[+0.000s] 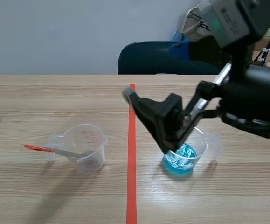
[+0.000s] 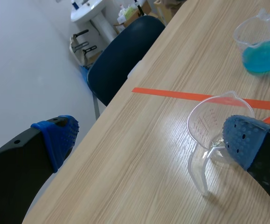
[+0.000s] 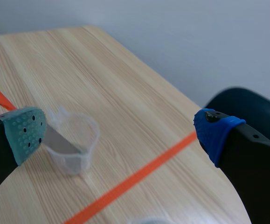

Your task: Do the redox reaction experiment

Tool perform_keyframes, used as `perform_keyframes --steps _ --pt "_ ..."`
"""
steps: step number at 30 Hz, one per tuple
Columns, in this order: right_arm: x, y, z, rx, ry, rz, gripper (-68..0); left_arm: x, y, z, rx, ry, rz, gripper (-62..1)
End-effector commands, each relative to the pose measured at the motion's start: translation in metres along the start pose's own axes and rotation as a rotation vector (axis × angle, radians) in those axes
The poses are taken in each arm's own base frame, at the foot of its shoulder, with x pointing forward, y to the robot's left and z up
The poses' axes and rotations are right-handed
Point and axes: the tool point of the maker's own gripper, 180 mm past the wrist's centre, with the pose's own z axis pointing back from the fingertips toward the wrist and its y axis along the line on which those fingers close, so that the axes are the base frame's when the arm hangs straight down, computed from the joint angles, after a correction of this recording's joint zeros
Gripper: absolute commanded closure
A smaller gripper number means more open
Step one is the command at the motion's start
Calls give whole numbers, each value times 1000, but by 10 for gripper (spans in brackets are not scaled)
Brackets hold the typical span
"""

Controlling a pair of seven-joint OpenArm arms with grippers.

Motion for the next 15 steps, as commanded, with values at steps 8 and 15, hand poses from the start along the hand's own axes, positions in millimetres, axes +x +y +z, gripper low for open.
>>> perform_keyframes --steps 8,15 --pt "-4 -5 40 -116 37 -49 -679 -16 -45 -54 -58 45 71 -623" --pt "-18 -1 54 -168 84 -104 -679 -8 -59 -85 -7 2 32 -623"
